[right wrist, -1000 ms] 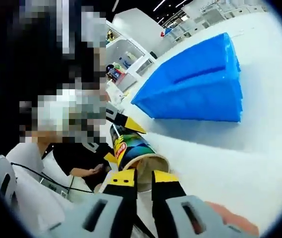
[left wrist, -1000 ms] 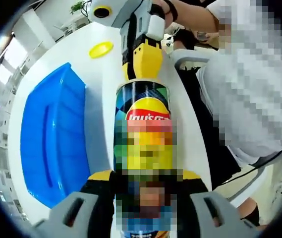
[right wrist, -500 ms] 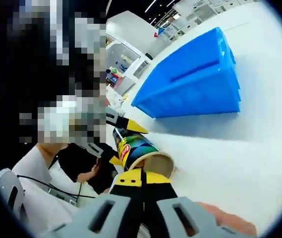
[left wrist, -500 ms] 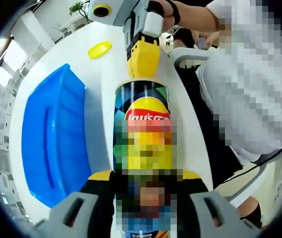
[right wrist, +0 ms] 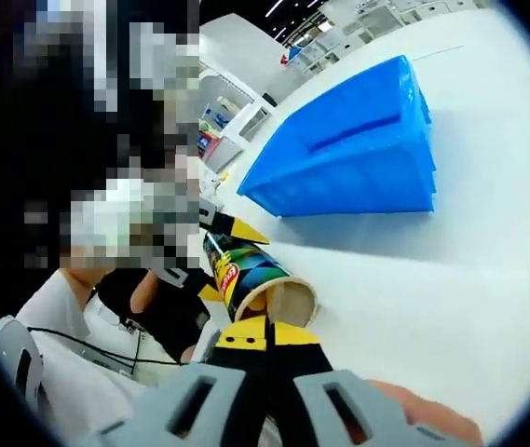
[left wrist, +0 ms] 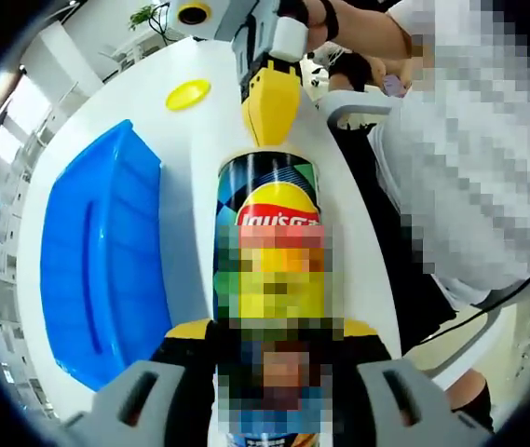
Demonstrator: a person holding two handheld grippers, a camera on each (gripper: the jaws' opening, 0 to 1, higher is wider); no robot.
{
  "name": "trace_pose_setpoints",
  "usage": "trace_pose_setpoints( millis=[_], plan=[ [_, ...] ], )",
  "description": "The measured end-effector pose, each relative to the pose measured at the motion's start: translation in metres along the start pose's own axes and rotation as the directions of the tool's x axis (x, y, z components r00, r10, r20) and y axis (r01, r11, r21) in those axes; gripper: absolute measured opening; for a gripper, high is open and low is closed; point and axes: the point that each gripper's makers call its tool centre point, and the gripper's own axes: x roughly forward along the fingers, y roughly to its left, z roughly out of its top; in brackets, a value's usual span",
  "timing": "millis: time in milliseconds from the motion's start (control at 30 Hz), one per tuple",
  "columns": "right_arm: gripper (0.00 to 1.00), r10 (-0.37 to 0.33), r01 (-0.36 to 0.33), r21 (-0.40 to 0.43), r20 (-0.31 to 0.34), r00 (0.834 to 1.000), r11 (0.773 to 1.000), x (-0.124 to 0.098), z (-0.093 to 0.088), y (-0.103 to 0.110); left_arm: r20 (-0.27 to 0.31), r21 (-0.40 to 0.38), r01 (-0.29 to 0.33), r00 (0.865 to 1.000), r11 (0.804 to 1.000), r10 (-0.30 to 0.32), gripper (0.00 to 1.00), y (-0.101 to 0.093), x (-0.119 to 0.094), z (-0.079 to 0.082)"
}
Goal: Open the lid of the chip container on the table, take out the chips, place them into the box in front of the container, and close the lid
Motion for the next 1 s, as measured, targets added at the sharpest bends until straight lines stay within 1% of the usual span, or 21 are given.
trace_pose_setpoints(
  millis=[33,67,100,133,167,200,233,267,333,400,467,500,533,567,600,667,733,800,900,967,1000],
  plan=[
    [0.00,-0.065,0.067,-0.054,0.027,0.997,0.996,-0.002,0.003,-0.011,-0.008,0.003,0.000,1.000,1.000,0.000,0.47,0.000,0.000,-0.001],
    [0.00,-0.004,0.004,-0.005,0.040,0.999,1.000,-0.003,0.004,-0.005,-0.010,0.004,-0.002,1.000,1.000,0.002,0.47,0.001,0.000,-0.002],
    [0.00,0.102,-0.107,0.089,0.066,0.993,0.990,-0.006,0.009,0.009,-0.006,0.004,-0.003,1.000,1.000,0.003,0.47,0.001,0.000,-0.002],
    [0.00,0.146,-0.155,0.135,0.075,0.986,0.979,-0.010,0.011,0.016,-0.005,0.004,-0.005,1.000,1.000,0.005,0.47,0.001,-0.001,-0.002],
    [0.00,0.119,-0.125,0.054,0.096,0.988,0.991,-0.011,0.017,0.012,-0.008,0.008,-0.004,1.000,1.000,0.004,0.47,0.001,-0.001,-0.002],
    [0.00,0.077,-0.078,0.004,0.072,0.994,0.997,-0.010,0.014,0.009,-0.014,0.008,-0.002,1.000,1.000,0.002,0.47,0.001,0.000,-0.002],
    [0.00,0.060,-0.059,-0.025,0.077,0.995,0.998,-0.009,0.013,0.014,-0.019,0.008,0.002,1.000,1.000,-0.001,0.47,0.001,0.000,-0.002],
    [0.00,0.078,-0.078,-0.013,0.075,0.994,0.997,-0.009,0.012,0.019,-0.021,0.008,0.004,1.000,1.000,-0.004,0.47,0.002,0.000,-0.002],
    [0.01,0.128,-0.127,-0.023,0.079,0.989,0.992,-0.009,0.008,0.029,-0.024,0.007,0.007,1.000,1.000,-0.007,0.47,0.001,0.000,-0.002],
    [0.01,0.141,-0.140,-0.034,0.062,0.988,0.990,-0.008,0.007,0.028,-0.026,0.007,0.007,1.000,1.000,-0.007,0.47,0.002,0.000,-0.002],
    [0.01,0.114,-0.108,-0.085,0.074,0.991,0.990,-0.006,0.007,0.022,-0.024,0.006,0.009,1.000,1.000,-0.009,0.48,0.002,0.000,-0.003],
    [0.02,0.099,-0.091,-0.089,0.090,0.991,0.992,-0.005,0.008,0.019,-0.022,0.003,0.011,1.000,1.000,-0.011,0.48,0.002,0.000,-0.003],
    [0.05,0.100,-0.092,-0.088,0.091,0.991,0.992,-0.005,0.008,0.019,-0.021,0.002,0.013,1.000,1.000,-0.013,0.48,0.002,0.000,-0.003],
    [0.10,0.101,-0.093,-0.084,0.095,0.990,0.992,-0.004,0.008,0.020,-0.021,0.000,0.014,1.000,1.000,-0.014,0.48,0.002,0.000,-0.003],
    [0.17,0.109,-0.100,-0.085,0.098,0.989,0.991,-0.003,0.007,0.022,-0.021,-0.001,0.015,1.000,1.000,-0.015,0.48,0.002,0.000,-0.002],
    [0.24,0.116,-0.107,-0.096,0.095,0.989,0.990,-0.001,0.004,0.027,-0.019,-0.004,0.015,1.000,1.000,-0.015,0.48,0.001,0.000,-0.002],
    [0.23,0.067,-0.053,-0.146,0.097,0.993,0.988,0.001,0.003,0.021,-0.018,-0.010,0.018,1.000,1.000,-0.018,0.48,0.002,0.000,-0.002],
    [0.22,0.061,-0.047,-0.132,0.103,0.993,0.990,0.000,0.007,0.018,-0.016,-0.017,0.022,1.000,1.000,-0.022,0.48,0.002,0.000,-0.002],
    [0.23,0.063,-0.053,-0.101,0.093,0.994,0.993,0.003,0.008,0.017,-0.015,-0.025,0.028,0.999,0.999,-0.029,0.48,0.002,0.000,-0.002],
    [0.23,0.033,-0.026,-0.104,0.066,0.997,0.994,0.005,0.004,0.014,-0.013,-0.030,0.034,0.999,0.999,-0.035,0.48,0.002,0.000,-0.002],
    [0.24,0.023,-0.016,-0.124,0.056,0.998,0.992,0.007,0.001,0.013,-0.007,-0.033,0.039,0.999,0.999,-0.039,0.48,0.002,0.000,-0.001]
  ],
)
